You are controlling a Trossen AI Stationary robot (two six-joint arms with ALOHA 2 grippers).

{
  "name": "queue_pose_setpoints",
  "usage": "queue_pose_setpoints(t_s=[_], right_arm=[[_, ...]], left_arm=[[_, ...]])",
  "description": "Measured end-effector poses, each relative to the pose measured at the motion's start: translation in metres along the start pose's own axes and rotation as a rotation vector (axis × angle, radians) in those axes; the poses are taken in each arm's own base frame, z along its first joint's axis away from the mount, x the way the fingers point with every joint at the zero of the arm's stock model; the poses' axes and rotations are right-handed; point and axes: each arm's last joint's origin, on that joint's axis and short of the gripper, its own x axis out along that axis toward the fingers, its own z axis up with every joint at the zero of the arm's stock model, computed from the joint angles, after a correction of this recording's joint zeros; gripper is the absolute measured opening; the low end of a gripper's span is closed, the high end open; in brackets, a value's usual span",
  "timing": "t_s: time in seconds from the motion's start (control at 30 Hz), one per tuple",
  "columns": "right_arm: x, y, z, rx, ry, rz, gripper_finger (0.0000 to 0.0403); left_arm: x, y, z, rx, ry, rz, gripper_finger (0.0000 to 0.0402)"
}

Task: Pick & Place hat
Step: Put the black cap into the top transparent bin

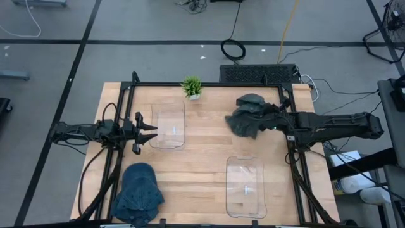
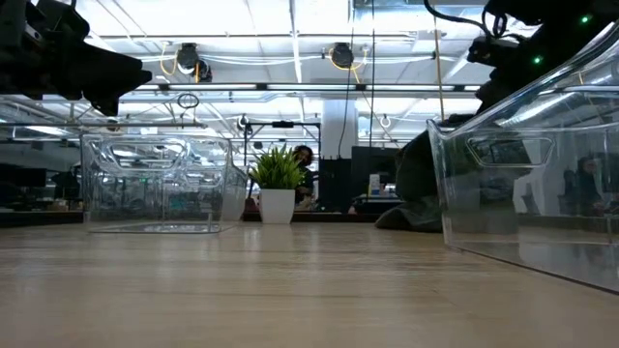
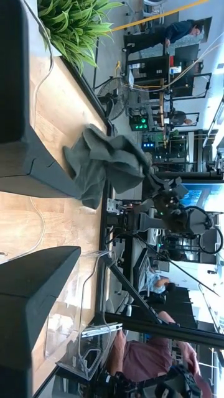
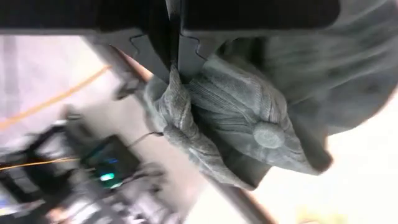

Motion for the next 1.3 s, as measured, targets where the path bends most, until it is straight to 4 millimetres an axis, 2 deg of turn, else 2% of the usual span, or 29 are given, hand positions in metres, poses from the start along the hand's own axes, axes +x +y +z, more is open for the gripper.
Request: queue_pose_setpoints(t_s=[0.13, 0.3, 0.53, 0.67, 0.77, 0.97, 1.1, 1.3], right_arm=[[0.0002, 0.0033, -0.0010, -0.003, 0.027, 0.101, 0.0002], [0.0008, 0.0041, -0.0006, -0.011, 0.026, 0.100, 0.0027], [0.0004, 0.0065, -0.0031, 0.013, 0.067, 0.193, 0.0116], [0.0015, 0.0038, -0.0025, 0.014, 0.052, 0.117, 0.0163], [0.0017, 0.0020, -0.0020, 0.016, 0.037, 0.059, 0.0185], [0.0016, 0.0022, -0.0008, 0.026, 0.027, 0.058, 0.0200], [0.0017, 0.0003, 0.0009, 0.045, 0.000, -0.015, 0.0197], [0.0014, 0.0040, 0.0000, 0.060, 0.029, 0.111, 0.0193]], left_arm=[[0.0000, 0.0000, 0.0000, 0.000, 0.000, 0.000, 0.0145], [0.0000, 0.0000, 0.0000, 0.000, 0.000, 0.000, 0.0145], [0.0000, 0.0000, 0.0000, 0.000, 0.000, 0.000, 0.0145], [0.0000, 0.0000, 0.0000, 0.000, 0.000, 0.000, 0.0145], [0.0000, 0.0000, 0.0000, 0.000, 0.000, -0.001, 0.0145], [0.0000, 0.0000, 0.0000, 0.000, 0.000, -0.001, 0.0145], [0.0000, 0.0000, 0.0000, 0.000, 0.000, -0.001, 0.0145], [0.0000, 0.0000, 0.0000, 0.000, 0.000, -0.001, 0.0145]])
